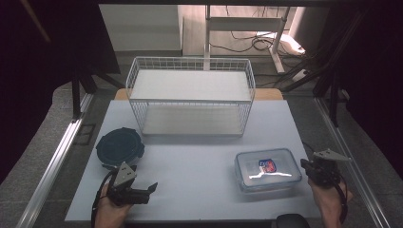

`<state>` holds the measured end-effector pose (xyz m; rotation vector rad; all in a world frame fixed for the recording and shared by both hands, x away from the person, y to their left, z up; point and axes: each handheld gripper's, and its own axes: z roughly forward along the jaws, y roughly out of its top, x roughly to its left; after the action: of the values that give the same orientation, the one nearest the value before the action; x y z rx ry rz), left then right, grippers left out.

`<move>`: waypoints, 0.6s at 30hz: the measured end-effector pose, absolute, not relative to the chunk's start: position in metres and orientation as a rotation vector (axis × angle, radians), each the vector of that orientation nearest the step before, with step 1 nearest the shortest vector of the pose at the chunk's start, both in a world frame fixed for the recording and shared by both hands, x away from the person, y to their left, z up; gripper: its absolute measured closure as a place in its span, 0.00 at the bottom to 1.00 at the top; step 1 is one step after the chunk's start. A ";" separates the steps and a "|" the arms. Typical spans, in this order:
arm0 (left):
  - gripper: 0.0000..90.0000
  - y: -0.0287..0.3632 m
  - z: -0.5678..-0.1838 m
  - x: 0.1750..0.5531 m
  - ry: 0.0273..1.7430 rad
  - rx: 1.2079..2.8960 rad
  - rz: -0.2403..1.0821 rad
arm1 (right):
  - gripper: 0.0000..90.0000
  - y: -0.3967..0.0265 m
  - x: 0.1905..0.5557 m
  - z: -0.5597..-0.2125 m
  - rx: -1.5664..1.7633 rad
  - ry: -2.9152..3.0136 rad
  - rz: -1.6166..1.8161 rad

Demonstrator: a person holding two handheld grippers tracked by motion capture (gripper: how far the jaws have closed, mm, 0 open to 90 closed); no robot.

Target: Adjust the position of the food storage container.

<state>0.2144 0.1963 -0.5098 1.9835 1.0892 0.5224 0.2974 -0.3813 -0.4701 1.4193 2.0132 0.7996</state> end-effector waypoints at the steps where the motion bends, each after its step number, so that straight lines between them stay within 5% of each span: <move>1: 0.05 0.196 -0.510 0.214 1.090 1.982 0.521 | 0.99 -0.380 0.298 -0.472 1.419 2.035 0.799; 18: 0.06 0.198 -0.510 0.215 1.088 1.967 0.491 | 1.00 -0.328 0.292 -0.475 1.326 2.217 0.856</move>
<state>0.2148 0.1976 -0.5104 1.9667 1.0879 0.4906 0.2918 -0.3277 -0.4748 1.3258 2.2169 0.8558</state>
